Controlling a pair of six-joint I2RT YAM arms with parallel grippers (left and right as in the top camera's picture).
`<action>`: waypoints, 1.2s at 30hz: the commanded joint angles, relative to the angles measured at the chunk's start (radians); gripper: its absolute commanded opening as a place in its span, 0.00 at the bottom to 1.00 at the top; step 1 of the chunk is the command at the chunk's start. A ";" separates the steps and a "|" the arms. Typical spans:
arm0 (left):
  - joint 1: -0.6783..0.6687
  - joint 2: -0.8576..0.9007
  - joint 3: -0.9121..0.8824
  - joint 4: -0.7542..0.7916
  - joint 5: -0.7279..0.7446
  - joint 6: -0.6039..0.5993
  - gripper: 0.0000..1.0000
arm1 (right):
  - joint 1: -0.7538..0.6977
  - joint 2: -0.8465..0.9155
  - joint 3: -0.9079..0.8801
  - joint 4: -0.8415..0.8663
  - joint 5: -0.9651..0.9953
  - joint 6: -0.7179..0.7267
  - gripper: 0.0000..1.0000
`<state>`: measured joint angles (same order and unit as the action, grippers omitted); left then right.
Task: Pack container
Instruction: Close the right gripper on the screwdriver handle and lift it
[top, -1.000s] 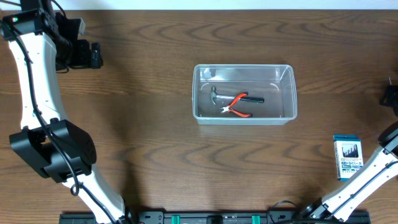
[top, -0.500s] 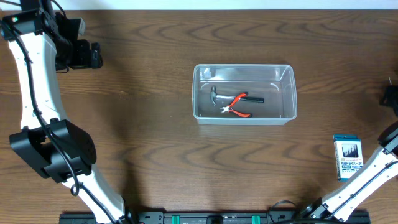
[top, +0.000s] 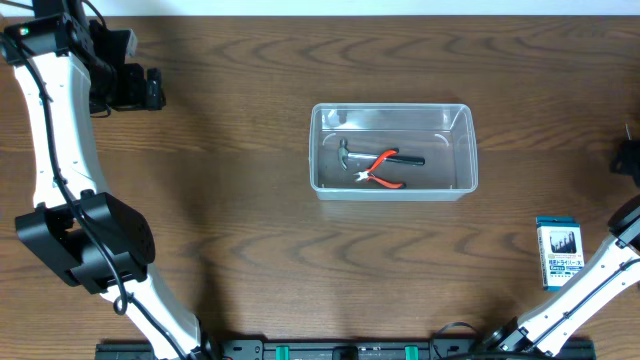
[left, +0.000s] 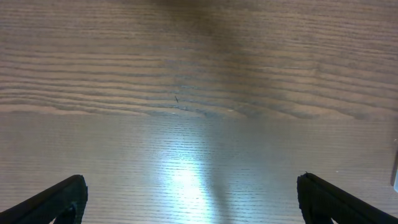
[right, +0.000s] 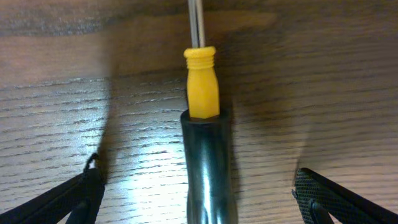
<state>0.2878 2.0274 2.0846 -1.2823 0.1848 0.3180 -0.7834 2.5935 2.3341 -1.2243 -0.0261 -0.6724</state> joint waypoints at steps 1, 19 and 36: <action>0.003 0.011 -0.007 -0.003 0.013 -0.002 0.98 | -0.002 0.011 -0.008 0.006 0.004 -0.018 0.99; 0.003 0.011 -0.007 -0.003 0.013 -0.002 0.98 | -0.001 0.011 -0.008 0.044 -0.001 -0.017 0.64; 0.003 0.011 -0.007 -0.003 0.013 -0.002 0.98 | 0.000 0.011 -0.008 0.077 -0.002 0.017 0.01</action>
<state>0.2878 2.0274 2.0846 -1.2823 0.1848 0.3180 -0.7834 2.5935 2.3322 -1.1557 -0.0254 -0.6861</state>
